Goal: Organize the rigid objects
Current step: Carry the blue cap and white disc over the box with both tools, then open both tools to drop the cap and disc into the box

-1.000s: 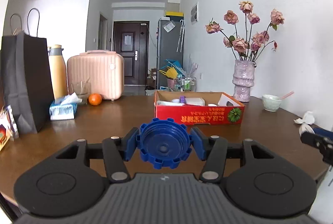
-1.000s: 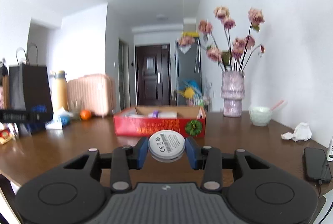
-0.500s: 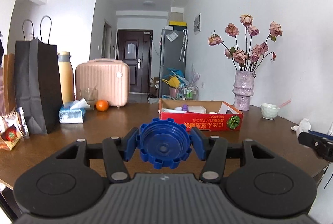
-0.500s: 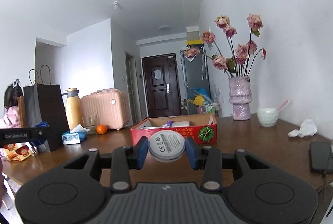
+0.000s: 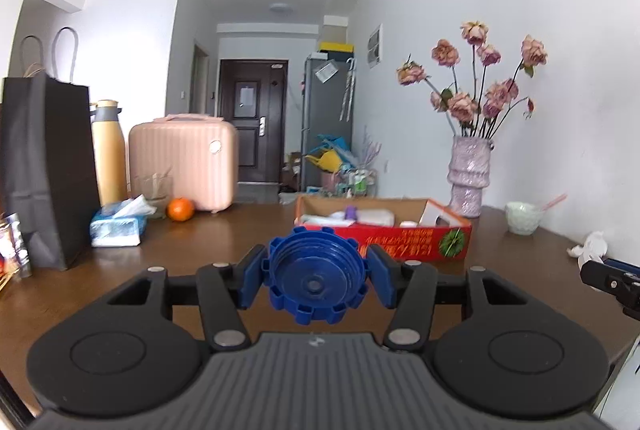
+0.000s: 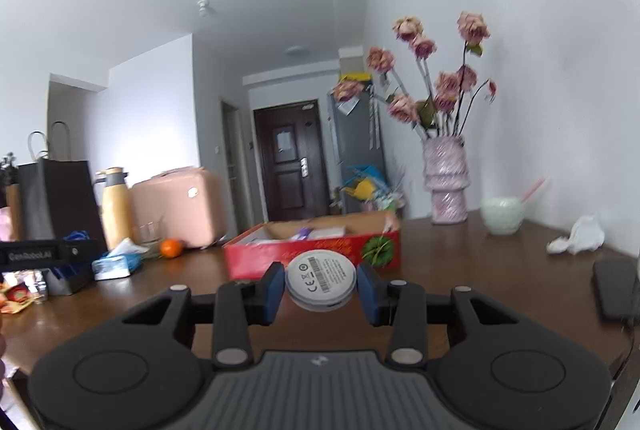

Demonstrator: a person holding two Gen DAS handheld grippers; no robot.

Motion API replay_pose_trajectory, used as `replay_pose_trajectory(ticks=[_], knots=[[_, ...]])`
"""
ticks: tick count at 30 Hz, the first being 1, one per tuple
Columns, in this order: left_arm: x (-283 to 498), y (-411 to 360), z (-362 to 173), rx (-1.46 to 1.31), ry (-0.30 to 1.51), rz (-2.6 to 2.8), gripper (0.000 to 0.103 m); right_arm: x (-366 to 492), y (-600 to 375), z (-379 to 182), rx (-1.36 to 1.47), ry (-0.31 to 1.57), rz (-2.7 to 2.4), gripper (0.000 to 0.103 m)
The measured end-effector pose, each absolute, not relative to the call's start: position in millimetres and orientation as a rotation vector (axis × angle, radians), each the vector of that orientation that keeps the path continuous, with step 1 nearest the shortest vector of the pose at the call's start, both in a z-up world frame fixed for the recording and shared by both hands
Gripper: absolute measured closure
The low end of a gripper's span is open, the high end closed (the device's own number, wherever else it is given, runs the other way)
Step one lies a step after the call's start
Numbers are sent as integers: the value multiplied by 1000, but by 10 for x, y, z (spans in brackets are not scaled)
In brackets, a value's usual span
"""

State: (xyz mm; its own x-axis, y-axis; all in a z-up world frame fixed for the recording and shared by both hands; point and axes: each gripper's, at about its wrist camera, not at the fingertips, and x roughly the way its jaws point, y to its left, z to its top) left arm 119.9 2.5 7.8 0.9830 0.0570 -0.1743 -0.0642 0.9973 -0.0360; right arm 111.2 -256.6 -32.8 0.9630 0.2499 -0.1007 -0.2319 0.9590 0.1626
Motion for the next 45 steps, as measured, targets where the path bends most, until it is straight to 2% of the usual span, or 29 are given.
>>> replay_pose_trajectory(ticks=[10, 15, 24, 30, 35, 39, 45], knots=[[1889, 16, 646, -14, 32, 15, 48, 1815, -2674, 307, 148, -41, 215, 64], [2226, 68, 937, -6, -19, 13, 48, 2239, -2690, 636, 142, -58, 241, 64], [3043, 189, 1366, 22, 30, -12, 48, 3146, -2711, 1119, 120, -23, 284, 64], [3843, 353, 1475, 23, 192, -59, 48, 4000, -2599, 1419, 40, 152, 340, 64], [4687, 482, 1229, -35, 498, -114, 48, 4899, -2470, 1407, 45, 431, 429, 64], [5293, 457, 724, -60, 757, -156, 48, 5574, -2289, 1128, 19, 610, 404, 64], [5836, 482, 23, -39, 938, -110, 48, 6390, -1957, 300, -24, 878, 344, 64]])
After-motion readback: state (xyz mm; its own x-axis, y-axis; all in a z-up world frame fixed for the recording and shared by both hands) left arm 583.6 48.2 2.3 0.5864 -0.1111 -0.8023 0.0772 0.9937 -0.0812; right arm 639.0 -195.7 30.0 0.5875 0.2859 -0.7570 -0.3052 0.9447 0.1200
